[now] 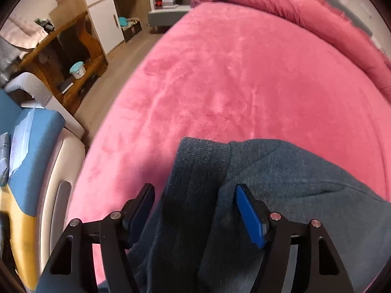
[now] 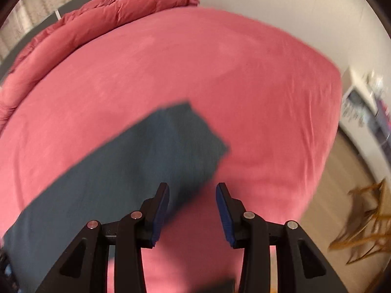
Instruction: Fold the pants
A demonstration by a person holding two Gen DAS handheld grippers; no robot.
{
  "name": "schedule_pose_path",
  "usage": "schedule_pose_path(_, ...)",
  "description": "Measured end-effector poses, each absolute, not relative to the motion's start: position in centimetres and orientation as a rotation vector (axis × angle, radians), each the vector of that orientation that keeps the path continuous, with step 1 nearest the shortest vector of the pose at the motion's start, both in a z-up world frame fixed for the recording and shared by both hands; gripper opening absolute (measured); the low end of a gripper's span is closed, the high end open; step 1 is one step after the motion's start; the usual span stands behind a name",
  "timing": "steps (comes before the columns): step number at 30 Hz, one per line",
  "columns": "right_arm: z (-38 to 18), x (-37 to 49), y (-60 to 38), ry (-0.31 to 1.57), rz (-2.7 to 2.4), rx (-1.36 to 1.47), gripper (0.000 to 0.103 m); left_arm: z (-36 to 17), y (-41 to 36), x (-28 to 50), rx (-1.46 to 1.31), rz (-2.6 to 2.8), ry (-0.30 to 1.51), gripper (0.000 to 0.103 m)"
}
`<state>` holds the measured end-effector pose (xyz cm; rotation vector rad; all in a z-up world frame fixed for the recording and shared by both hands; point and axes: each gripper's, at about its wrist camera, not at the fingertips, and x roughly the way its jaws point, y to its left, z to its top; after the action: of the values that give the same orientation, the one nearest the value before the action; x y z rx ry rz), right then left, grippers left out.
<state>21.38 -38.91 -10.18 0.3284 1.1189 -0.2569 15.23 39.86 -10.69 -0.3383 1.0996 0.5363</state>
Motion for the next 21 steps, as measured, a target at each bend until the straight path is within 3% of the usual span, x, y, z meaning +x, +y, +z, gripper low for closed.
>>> schedule_pose_path(11,-12.0,4.1,-42.0,1.239,-0.26,0.614,0.043,-4.6,33.4,1.2,-0.424,0.199,0.986,0.067)
schedule_pose_path(21,-16.2,4.2,-42.6,1.124,-0.176,0.764,0.059,-6.1,23.5,-6.0,-0.324,-0.207,1.187,0.067)
